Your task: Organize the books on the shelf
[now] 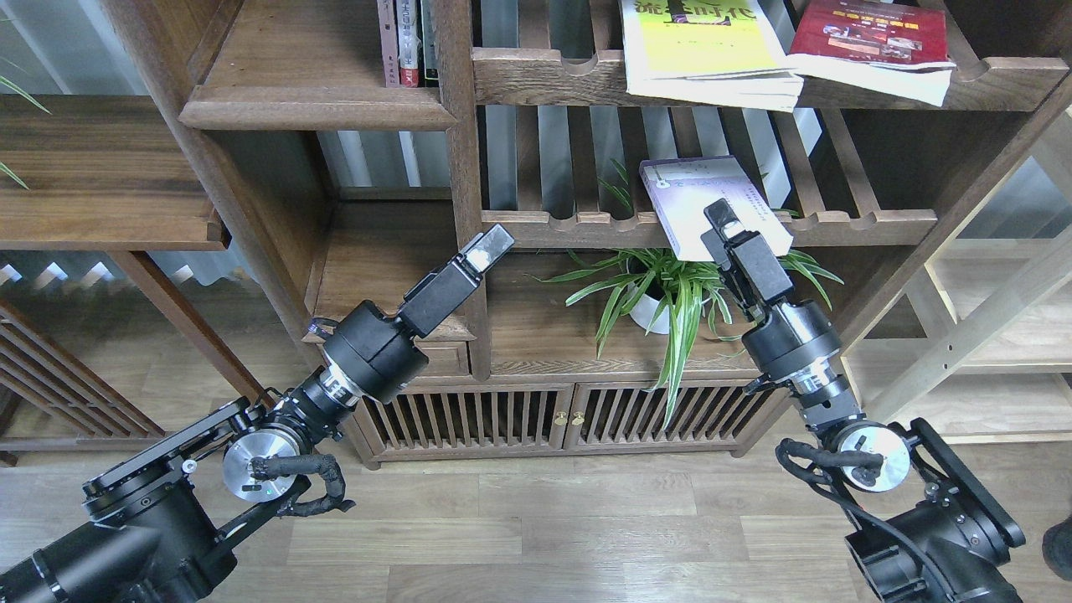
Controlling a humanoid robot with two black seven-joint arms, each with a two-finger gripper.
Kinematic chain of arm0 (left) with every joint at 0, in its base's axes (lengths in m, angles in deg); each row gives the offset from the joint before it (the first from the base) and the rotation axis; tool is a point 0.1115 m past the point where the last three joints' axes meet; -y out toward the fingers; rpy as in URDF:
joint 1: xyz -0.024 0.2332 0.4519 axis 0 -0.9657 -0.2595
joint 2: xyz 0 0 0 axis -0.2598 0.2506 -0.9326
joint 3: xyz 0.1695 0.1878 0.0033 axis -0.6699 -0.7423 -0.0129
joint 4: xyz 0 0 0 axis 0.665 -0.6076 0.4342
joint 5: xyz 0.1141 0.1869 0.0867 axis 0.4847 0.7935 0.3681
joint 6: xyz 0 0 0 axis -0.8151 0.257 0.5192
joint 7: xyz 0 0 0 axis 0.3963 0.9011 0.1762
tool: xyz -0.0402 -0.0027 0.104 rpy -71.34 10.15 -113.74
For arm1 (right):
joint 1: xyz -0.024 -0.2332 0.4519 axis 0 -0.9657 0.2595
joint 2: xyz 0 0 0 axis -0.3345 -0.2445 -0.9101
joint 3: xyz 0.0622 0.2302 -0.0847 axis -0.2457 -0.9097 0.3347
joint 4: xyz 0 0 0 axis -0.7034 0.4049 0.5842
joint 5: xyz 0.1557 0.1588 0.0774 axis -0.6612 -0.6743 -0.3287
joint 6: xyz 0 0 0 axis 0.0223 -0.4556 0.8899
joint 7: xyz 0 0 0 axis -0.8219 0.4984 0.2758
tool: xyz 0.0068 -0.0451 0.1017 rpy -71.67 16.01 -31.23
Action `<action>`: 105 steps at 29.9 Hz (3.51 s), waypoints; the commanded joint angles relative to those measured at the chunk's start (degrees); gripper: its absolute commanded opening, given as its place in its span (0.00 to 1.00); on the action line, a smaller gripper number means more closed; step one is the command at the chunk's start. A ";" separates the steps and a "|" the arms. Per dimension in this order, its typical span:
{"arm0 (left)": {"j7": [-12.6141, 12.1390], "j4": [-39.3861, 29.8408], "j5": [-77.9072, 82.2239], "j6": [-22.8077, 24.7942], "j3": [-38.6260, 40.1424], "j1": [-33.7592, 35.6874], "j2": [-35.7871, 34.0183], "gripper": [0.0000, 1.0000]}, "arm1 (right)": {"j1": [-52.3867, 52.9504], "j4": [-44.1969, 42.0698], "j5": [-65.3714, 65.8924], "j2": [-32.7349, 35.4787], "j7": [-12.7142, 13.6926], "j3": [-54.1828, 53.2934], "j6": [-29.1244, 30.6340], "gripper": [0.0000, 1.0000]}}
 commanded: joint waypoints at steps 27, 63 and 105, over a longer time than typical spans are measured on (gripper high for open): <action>-0.52 -0.61 1.75 0.00 0.65 -0.60 0.51 1.00 | -0.17 0.02 0.00 0.18 -0.09 0.02 0.00 1.00; -0.61 -0.79 2.02 0.00 2.06 -0.52 0.51 1.00 | -2.02 -0.06 -0.26 0.00 -0.18 0.37 0.00 0.98; -0.70 -0.70 10.28 0.00 1.44 -0.78 0.33 1.00 | 5.45 -9.82 -20.83 -4.48 -0.35 1.08 -20.52 0.89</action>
